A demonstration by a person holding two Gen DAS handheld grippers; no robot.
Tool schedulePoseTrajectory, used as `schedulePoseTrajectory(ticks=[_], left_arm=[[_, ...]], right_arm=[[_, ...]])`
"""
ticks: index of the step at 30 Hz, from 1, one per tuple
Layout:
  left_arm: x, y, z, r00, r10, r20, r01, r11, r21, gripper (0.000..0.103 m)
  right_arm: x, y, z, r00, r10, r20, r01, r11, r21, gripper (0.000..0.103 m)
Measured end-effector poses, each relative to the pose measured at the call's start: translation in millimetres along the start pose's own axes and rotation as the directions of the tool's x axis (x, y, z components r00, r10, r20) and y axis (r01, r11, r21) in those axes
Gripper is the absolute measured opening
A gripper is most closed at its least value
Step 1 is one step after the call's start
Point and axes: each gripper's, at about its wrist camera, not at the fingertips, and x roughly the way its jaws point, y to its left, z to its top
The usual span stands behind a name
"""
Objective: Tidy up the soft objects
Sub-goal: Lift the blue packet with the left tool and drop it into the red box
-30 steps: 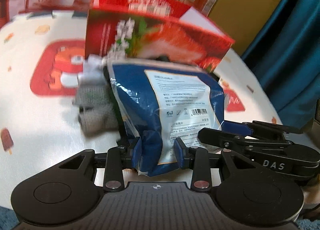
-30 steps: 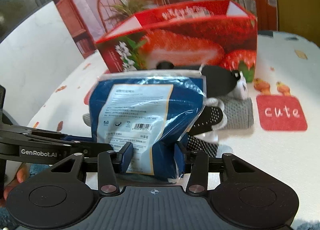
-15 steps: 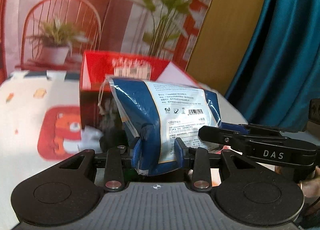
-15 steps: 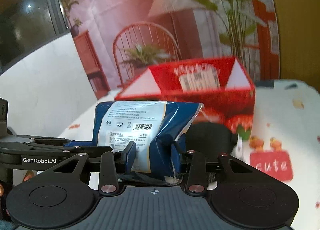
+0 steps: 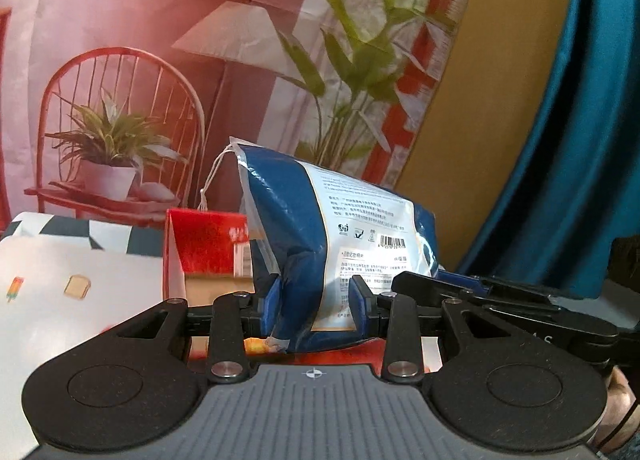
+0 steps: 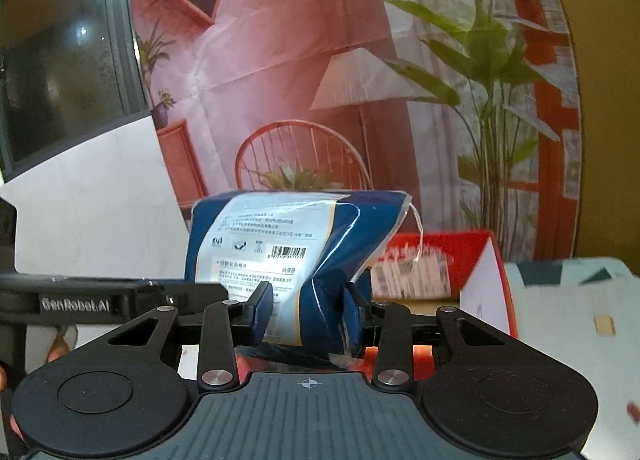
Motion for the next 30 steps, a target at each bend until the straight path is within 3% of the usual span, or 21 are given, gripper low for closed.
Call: schedulePoseTrajectory(ticks=[7,14,23,30], left_arm=[[66.6,23.5,22.6,0.992,0.047,-0.117,-0.049,0.999,-0.011,0.038],[128.1,46.4,17.0,0.964,0.089,-0.251,-0.094,0.995,-0.008,0.038],[171.0,65.1,-9.6,0.908,0.089,-0.41,-0.117,0.992,-0.044,0.038],[171.9,61.1,-19.2,0.895,0.117,-0.43,-0.121,0.992,0.017,0.038]], right_arm=[[65.2,-31.6,26.9,0.998,-0.02,-0.062,0.023,0.998,0.052,0.036],[132.4,-60.5,17.3,0.979,-0.042,-0.201,0.064,0.992,0.105,0.036],[177.9,-86.2,-13.9,0.921,-0.063,-0.383,0.156,0.964,0.216,0.036],[191.7,-91.4,-31.4,0.876,-0.077,-0.477,0.204,0.953,0.222,0.034]])
